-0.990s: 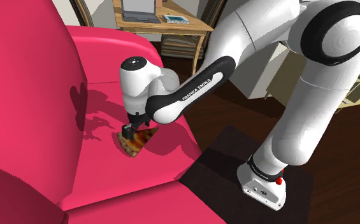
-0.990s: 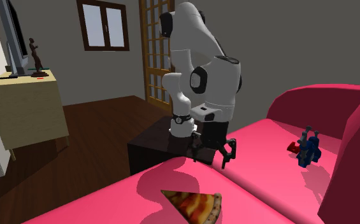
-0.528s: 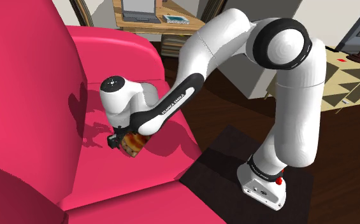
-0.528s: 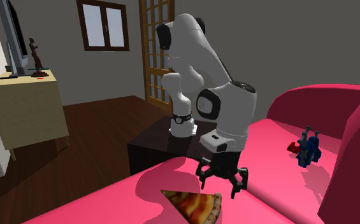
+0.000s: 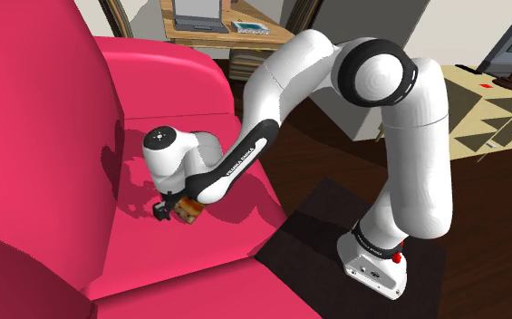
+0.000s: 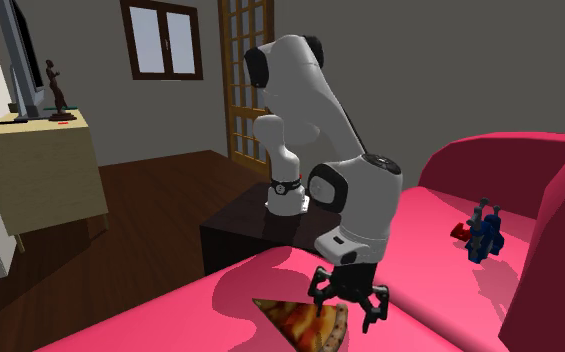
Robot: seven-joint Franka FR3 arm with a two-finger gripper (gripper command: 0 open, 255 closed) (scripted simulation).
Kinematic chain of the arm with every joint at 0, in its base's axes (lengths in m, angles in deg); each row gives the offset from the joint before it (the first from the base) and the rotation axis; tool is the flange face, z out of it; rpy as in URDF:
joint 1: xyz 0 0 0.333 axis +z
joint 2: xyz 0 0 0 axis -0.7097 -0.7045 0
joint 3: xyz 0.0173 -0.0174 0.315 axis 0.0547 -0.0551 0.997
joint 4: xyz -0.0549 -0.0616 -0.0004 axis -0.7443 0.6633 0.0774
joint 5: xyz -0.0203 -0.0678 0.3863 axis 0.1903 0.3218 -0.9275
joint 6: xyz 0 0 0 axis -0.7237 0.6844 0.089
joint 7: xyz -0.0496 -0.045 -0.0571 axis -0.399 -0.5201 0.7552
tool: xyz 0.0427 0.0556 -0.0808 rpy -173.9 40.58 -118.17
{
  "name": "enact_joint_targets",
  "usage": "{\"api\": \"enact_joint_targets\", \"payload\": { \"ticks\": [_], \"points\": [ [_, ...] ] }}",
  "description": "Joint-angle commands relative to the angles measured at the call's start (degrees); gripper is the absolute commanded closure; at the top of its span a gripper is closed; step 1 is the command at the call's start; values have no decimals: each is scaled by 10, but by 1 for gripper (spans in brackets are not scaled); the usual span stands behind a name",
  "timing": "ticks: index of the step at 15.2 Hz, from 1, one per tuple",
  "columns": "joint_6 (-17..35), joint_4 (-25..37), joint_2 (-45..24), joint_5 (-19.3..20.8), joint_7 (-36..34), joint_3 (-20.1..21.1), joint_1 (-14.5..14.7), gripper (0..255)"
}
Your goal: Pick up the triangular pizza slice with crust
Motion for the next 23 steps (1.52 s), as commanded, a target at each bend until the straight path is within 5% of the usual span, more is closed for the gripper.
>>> {"api": "enact_joint_targets", "payload": {
  "ticks": [1,2,11,23],
  "points": [
    [3,0,-3,3,-2,-2,1,0],
    [4,0,-4,3,-2,-3,1,255],
    [3,0,-3,3,-2,-2,1,255],
    [-53,-6,66,-48,39,33,-24,255]
  ]
}}
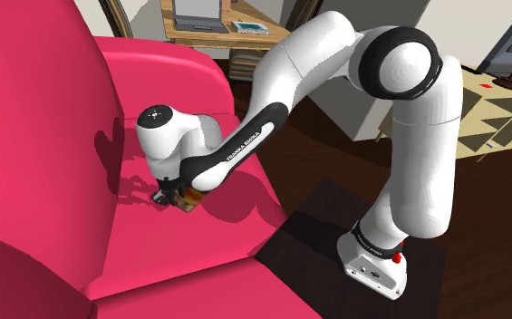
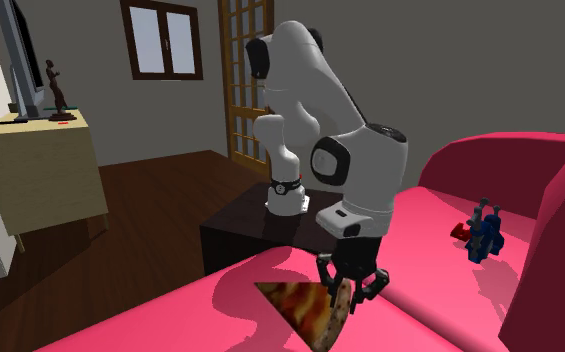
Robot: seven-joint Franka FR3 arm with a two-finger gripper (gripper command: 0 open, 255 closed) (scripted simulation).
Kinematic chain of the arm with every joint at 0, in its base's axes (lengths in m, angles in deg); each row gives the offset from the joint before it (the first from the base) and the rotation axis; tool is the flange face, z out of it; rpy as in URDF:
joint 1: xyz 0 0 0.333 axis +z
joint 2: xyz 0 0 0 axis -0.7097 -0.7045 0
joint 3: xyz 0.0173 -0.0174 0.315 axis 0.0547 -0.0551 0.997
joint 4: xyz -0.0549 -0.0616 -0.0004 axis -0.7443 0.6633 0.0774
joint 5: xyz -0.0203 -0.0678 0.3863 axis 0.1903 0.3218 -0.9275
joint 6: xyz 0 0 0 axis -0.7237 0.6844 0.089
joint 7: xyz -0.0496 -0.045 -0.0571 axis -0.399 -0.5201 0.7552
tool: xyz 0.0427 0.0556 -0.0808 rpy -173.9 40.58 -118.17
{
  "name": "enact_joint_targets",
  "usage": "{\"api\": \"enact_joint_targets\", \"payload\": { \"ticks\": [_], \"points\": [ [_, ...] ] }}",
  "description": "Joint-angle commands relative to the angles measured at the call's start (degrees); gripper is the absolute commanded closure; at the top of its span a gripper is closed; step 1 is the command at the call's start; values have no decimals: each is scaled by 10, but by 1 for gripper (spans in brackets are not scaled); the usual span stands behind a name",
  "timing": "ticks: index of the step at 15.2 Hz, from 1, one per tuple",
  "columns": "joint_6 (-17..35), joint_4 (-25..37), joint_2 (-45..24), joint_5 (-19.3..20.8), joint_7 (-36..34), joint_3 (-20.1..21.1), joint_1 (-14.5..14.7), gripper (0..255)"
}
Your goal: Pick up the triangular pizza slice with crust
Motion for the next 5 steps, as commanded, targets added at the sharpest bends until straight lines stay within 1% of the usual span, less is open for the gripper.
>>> {"api": "enact_joint_targets", "payload": {
  "ticks": [1,5],
  "points": [
    [-9,-4,15,-10,8,6,-5,255],
    [-20,-3,27,-19,15,12,-9,255]
  ]
}}
